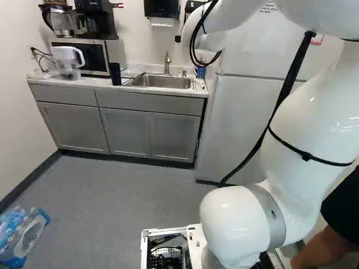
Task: Rinse the cup and place it in the tray
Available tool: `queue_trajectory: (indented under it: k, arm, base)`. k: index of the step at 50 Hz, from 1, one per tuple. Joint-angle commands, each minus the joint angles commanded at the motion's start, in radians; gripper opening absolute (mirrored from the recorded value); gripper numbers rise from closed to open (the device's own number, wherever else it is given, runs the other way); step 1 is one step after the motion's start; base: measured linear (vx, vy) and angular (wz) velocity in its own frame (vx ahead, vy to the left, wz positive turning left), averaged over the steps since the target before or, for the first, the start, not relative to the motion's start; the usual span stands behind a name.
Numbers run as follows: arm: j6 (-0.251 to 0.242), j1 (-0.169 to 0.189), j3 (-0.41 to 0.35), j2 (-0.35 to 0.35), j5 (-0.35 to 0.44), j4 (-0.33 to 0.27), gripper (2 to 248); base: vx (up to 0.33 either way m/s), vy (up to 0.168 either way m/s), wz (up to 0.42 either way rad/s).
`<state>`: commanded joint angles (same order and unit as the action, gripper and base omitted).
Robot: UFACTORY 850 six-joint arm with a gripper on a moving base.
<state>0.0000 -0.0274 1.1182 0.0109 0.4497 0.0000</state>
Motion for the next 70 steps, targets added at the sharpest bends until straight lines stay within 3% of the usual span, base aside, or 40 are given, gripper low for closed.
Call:
queue_trajectory:
  k: [33, 70]
  arm:
    - [0.000, 0.000, 0.000, 0.000, 0.000, 0.000, 247]
    - [0.000, 0.000, 0.000, 0.000, 0.000, 0.000, 247]
  base:
    - [0.067, 0.001, -0.005]
    - [0.113, 0.035, 0.164]
